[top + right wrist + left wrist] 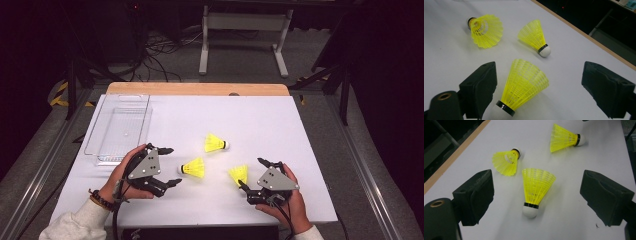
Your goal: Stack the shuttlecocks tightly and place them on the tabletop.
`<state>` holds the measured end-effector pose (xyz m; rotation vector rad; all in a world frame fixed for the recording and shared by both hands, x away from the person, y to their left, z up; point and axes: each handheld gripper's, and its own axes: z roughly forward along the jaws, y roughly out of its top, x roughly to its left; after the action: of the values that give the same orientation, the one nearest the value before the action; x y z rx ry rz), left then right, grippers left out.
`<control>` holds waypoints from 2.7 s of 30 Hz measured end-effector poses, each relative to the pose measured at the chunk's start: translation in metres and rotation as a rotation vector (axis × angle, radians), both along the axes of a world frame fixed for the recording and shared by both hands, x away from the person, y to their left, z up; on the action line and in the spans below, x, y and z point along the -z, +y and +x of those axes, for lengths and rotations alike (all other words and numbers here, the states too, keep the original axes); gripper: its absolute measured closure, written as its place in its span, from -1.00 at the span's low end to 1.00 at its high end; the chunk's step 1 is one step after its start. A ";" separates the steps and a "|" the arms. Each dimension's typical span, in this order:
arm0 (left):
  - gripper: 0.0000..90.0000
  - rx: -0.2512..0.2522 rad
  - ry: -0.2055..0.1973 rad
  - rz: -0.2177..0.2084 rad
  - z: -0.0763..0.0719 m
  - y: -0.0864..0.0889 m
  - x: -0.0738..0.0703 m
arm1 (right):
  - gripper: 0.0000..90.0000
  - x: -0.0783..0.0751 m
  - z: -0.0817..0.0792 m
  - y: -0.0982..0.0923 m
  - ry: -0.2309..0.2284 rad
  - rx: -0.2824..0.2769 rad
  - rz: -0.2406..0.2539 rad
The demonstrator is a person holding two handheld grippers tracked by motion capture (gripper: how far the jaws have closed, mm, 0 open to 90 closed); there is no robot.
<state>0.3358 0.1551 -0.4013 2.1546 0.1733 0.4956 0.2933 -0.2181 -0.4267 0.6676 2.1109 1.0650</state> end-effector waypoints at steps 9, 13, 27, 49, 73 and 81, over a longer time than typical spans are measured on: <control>-0.71 -0.030 -0.010 -0.023 -0.014 0.023 0.001 | -0.68 -0.002 0.000 -0.002 0.008 0.003 0.025; -0.72 -0.054 -0.026 -0.051 -0.021 0.034 0.003 | -0.68 -0.003 0.001 -0.004 0.012 0.008 0.032; -0.71 -0.130 -0.025 -0.077 -0.036 0.059 0.026 | -0.61 -0.005 0.003 -0.007 0.040 -0.007 0.054; -0.86 -0.252 0.035 -0.120 -0.059 0.113 0.045 | -0.58 -0.011 0.024 -0.001 0.060 0.019 0.057; -0.85 -0.259 0.066 -0.105 -0.059 0.117 0.050 | -0.59 -0.008 0.052 0.014 0.274 -0.181 -0.019; -0.85 -0.259 0.074 -0.101 -0.058 0.116 0.051 | -0.59 0.006 0.060 0.016 0.348 -0.200 -0.065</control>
<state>0.2775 0.2714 -0.4519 2.0629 0.5129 0.5425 0.3537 -0.2023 -0.4329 0.6589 2.5454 1.0386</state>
